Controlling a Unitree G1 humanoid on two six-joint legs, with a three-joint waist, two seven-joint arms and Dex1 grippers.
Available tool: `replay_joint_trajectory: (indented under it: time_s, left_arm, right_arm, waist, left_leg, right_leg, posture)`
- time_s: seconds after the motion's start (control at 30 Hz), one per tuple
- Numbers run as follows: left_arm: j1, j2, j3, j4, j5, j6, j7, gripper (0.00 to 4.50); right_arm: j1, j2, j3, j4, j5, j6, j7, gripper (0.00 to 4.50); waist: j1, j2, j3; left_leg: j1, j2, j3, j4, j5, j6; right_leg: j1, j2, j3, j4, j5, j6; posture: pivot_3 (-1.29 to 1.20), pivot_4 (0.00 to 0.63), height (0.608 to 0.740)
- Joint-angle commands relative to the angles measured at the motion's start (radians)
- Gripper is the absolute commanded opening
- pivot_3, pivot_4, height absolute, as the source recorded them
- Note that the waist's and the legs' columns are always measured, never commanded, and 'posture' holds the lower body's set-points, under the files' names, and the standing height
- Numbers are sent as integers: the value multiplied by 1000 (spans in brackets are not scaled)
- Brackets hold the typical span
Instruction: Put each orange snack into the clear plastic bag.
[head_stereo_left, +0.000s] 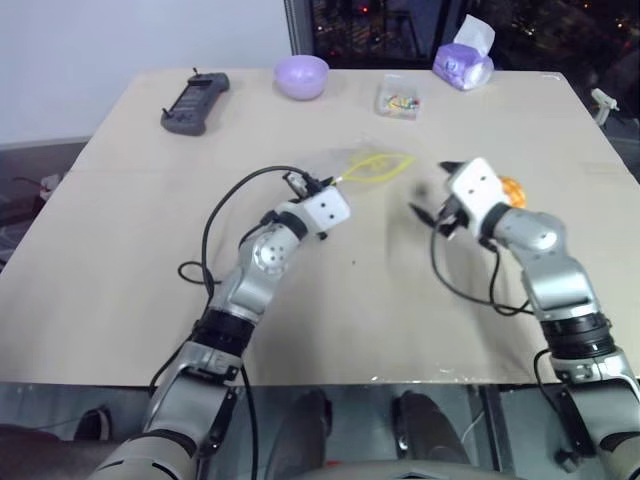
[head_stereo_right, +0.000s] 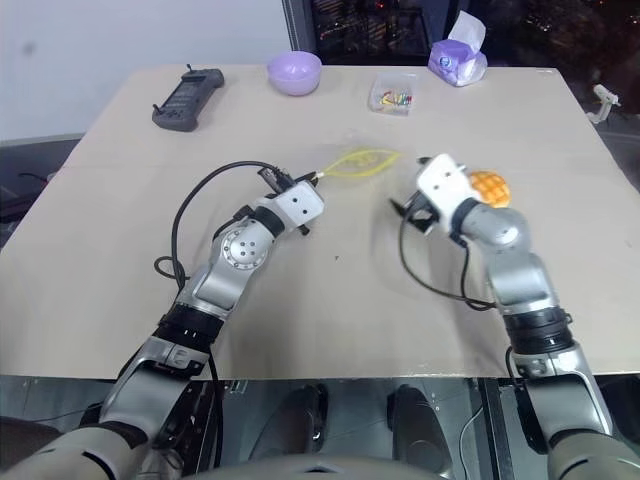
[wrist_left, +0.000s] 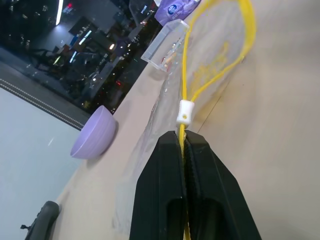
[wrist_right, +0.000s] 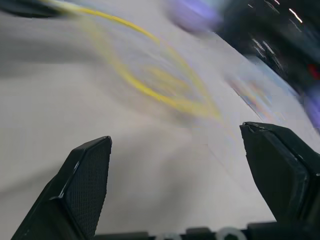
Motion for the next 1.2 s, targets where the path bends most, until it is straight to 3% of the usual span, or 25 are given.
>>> replay_joint_trajectory:
  time_s: [0.03,0.27,0.63,0.73,0.77,0.8,0.87,0.97,1.1,1.2]
  left_arm:
    - [12,9,25,-52,-15,0,2,0]
    - [26,14,29,-64,-23,5,-10,0]
    - [32,17,29,-71,-23,8,-14,0]
    - [32,18,30,-71,-23,9,-15,0]
    - [32,18,31,-71,-23,9,-15,0]
    - [32,18,30,-71,-23,10,-15,0]
    - [32,17,30,-70,-23,10,-15,0]
    - [34,17,29,-71,-23,7,-16,0]
    - [31,15,28,-63,-23,2,-14,0]
    - [30,5,21,-59,-23,-4,-12,0]
  right_arm:
    - [-29,-5,-221,119,100,152,-130,4464]
    - [-64,1,-285,321,196,230,-130,4464]
    - [-83,19,-286,383,312,201,-80,4464]
    - [-80,17,-268,392,313,207,-72,3037]
    - [-79,17,-262,393,313,207,-69,2874]
    - [-77,16,-258,392,313,204,-68,2335]
    - [-76,14,-250,391,314,199,-67,1672]
    - [-74,16,-255,380,325,192,-72,201]
    - [-78,35,-299,301,434,255,-39,48]
    - [-72,49,-315,152,596,412,31,48]
  waist:
    - [1,0,0]
    - [-8,0,0]
    - [-6,0,0]
    - [-6,0,0]
    - [-6,0,0]
    - [-6,0,0]
    - [-6,0,0]
    - [-6,0,0]
    - [-6,0,0]
    - [-6,1,0]
  left_leg:
    - [0,0,0,0,0,0]
    - [3,0,3,-1,-1,1]
    - [14,1,4,-2,-2,4]
    - [14,1,4,-2,-2,4]
    - [14,1,4,-2,-2,4]
    - [14,1,4,-2,-2,4]
    - [14,1,4,-2,-2,4]
    - [14,1,4,-2,-2,4]
    - [14,1,4,-2,-2,4]
    - [14,1,4,-3,-2,4]
  right_leg:
    - [0,0,0,0,0,0]
    - [0,0,3,1,0,0]
    - [11,0,4,-1,0,0]
    - [11,0,4,-1,0,0]
    - [11,0,4,-1,0,0]
    - [11,0,4,-1,0,0]
    - [11,0,4,-1,0,0]
    - [11,0,4,-1,0,0]
    - [11,0,4,-1,0,0]
    - [11,0,4,-1,0,0]
  posture:
    - [0,150,740]
    - [0,150,740]
    - [0,150,740]
    - [0,150,740]
    - [0,150,740]
    - [0,150,740]
    - [0,150,740]
    - [0,150,740]
    - [0,150,740]
    - [0,150,740]
